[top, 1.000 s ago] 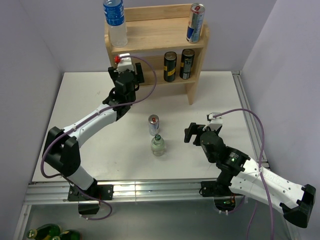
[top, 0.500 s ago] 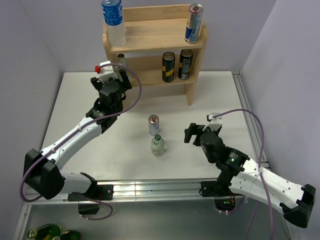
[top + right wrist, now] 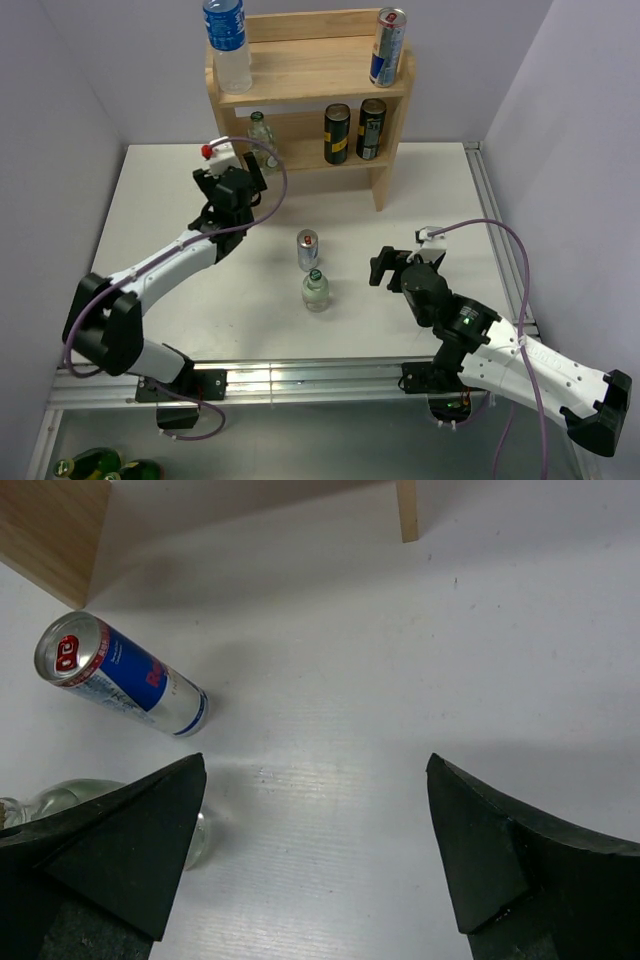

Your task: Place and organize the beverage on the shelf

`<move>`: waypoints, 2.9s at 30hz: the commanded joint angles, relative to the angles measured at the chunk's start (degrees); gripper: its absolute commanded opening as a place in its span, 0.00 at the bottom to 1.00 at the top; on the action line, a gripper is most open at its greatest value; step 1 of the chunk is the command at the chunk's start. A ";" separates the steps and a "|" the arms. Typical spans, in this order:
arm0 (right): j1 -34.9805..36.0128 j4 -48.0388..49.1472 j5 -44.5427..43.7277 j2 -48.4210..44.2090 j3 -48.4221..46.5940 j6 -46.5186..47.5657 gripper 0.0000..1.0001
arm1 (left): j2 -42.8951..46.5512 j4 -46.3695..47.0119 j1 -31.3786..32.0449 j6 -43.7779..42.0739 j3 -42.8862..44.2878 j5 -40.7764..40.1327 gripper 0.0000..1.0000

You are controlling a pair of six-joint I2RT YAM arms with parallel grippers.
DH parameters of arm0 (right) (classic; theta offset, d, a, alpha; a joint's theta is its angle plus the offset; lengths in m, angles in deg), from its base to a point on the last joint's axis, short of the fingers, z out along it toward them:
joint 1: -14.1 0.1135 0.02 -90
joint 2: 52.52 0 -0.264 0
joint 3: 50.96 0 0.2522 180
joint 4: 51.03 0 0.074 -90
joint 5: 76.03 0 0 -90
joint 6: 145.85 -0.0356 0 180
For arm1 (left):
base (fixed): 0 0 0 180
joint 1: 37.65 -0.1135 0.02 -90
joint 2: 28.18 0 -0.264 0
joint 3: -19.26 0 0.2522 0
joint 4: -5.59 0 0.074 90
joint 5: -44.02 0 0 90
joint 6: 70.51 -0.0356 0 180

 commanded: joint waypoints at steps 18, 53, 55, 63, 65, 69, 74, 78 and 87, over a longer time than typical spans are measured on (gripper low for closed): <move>0.11 1.27 -1.55 -0.22 0.01 -0.35 0.98 | 1.39 4.55 6.30 3.46 -2.82 -3.45 0.90; 0.11 0.30 -3.31 0.83 -0.26 -1.32 0.98 | 15.31 -5.84 47.07 23.23 -27.70 -8.82 0.91; 0.11 0.30 -3.22 0.92 -0.26 -1.41 0.98 | 13.72 -4.52 48.05 22.79 -27.26 -9.00 0.91; 0.11 0.39 -3.22 1.27 -0.17 -1.32 0.98 | 9.05 -3.90 51.39 24.73 -26.02 -10.41 0.91; 0.11 0.57 -3.31 1.27 -0.17 -1.32 0.98 | 8.44 -0.22 51.66 23.94 -26.81 -8.83 0.91; 0.19 0.57 -3.13 1.45 -0.08 -1.41 0.98 | 2.03 5.24 51.66 20.34 -25.33 -8.82 0.91; 0.19 0.39 -2.79 0.22 0.10 -1.41 0.98 | -6.48 12.70 51.48 16.21 -23.30 -9.26 0.91; 0.11 0.30 -2.69 0.13 0.10 -1.41 0.98 | -10.98 15.69 50.08 15.32 -21.81 -8.65 0.90; 0.19 0.39 -2.43 -0.05 0.18 -1.41 0.98 | -15.73 21.07 45.42 13.04 -21.37 -8.38 0.85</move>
